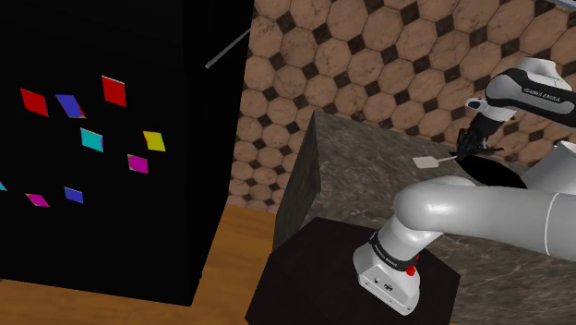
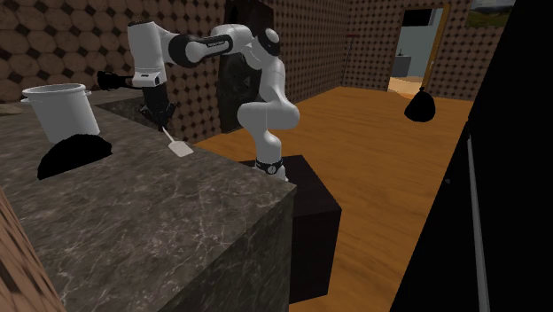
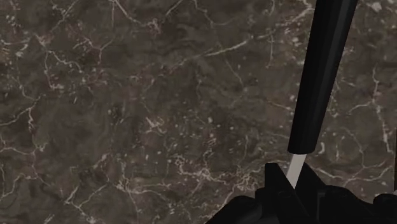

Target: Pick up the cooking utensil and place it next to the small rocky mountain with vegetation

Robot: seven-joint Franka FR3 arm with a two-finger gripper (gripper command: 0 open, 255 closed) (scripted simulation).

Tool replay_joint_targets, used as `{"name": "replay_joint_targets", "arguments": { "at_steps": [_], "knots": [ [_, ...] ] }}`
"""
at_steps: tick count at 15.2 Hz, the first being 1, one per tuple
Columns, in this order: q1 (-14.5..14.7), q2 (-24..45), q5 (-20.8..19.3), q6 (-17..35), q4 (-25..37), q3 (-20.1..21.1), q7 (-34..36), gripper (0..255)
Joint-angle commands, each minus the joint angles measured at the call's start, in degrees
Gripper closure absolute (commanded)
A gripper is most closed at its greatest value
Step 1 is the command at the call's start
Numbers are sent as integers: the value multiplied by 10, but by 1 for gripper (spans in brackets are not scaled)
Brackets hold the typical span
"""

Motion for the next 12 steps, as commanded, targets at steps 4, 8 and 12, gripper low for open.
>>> {"name": "replay_joint_targets", "arguments": {
  "at_steps": [4, 8, 12],
  "knots": [
    [5, 11, -28, -2, 57, -61, -68, 255],
    [23, 24, -47, -1, 115, -116, -122, 255],
    [55, 35, -61, -2, 182, -176, -175, 255]
  ]
}}
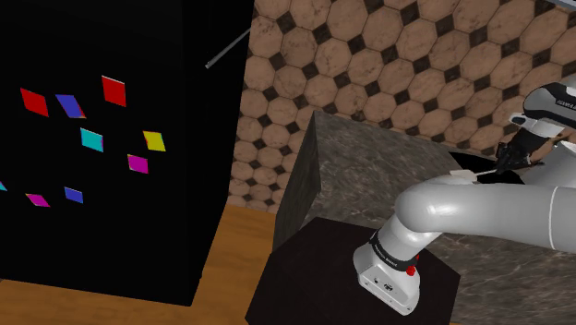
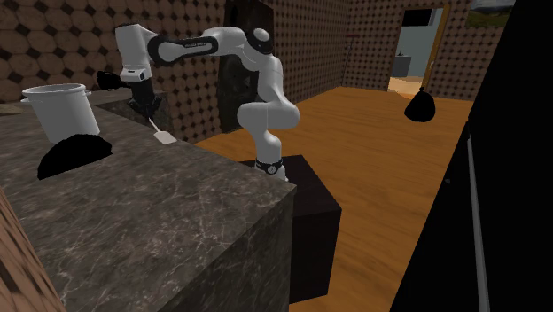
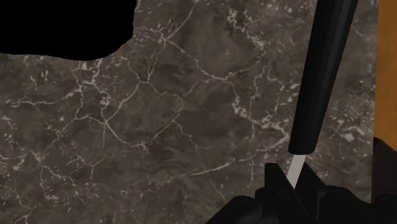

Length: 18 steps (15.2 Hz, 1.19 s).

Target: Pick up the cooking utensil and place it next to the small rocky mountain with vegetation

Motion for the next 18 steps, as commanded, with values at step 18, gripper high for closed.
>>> {"name": "replay_joint_targets", "arguments": {
  "at_steps": [18],
  "knots": [
    [43, -10, -71, 92, -29, -125, 2, 255]
  ]
}}
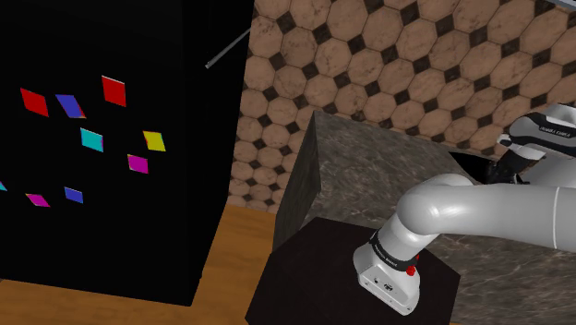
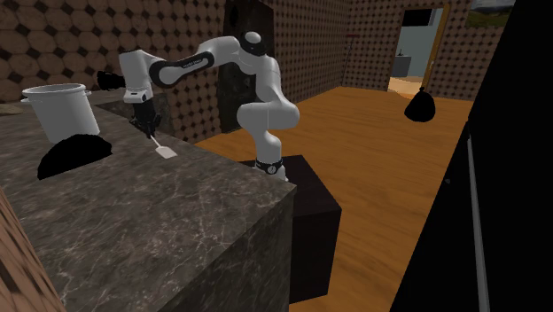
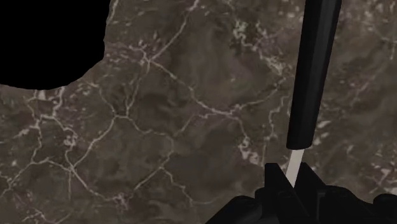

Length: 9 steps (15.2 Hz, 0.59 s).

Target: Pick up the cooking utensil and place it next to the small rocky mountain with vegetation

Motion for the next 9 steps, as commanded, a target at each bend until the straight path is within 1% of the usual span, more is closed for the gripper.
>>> {"name": "replay_joint_targets", "arguments": {
  "at_steps": [1, 7, 9],
  "knots": [
    [3, -2, -9, 12, -8, -13, 4, 255],
    [16, -8, -37, 44, -26, -52, 16, 255],
    [18, -8, -40, 48, -28, -57, 18, 255]
  ]
}}
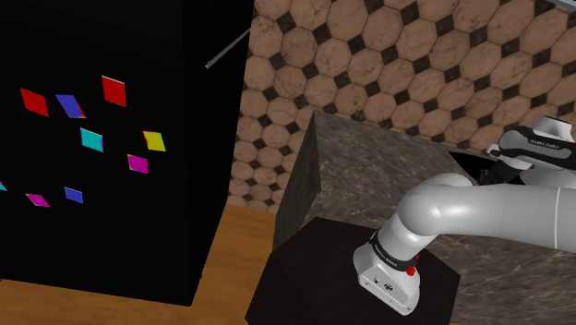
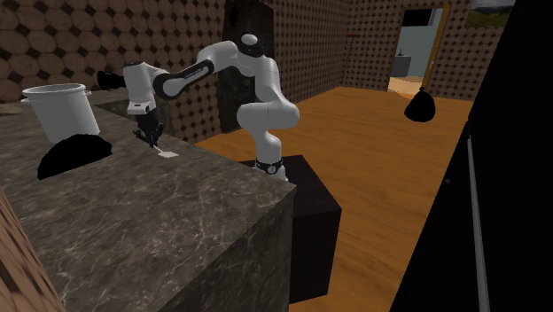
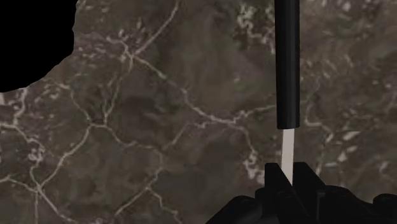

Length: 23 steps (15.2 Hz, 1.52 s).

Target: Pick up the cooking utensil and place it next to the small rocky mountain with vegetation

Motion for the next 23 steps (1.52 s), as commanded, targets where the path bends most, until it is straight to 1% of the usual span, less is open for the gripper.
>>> {"name": "replay_joint_targets", "arguments": {
  "at_steps": [1, 7, 8, 13, 17, 23],
  "knots": [
    [2, 0, -2, 3, -1, -3, 1, 255],
    [2, 0, -2, 2, -1, -3, 1, 255],
    [2, 0, -2, 2, -1, -3, 1, 0],
    [2, 0, -2, 2, -1, -3, 1, 0],
    [-22, 9, 41, -48, 23, 61, -16, 0],
    [-22, 8, 41, -48, 23, 61, -16, 0]
  ]
}}
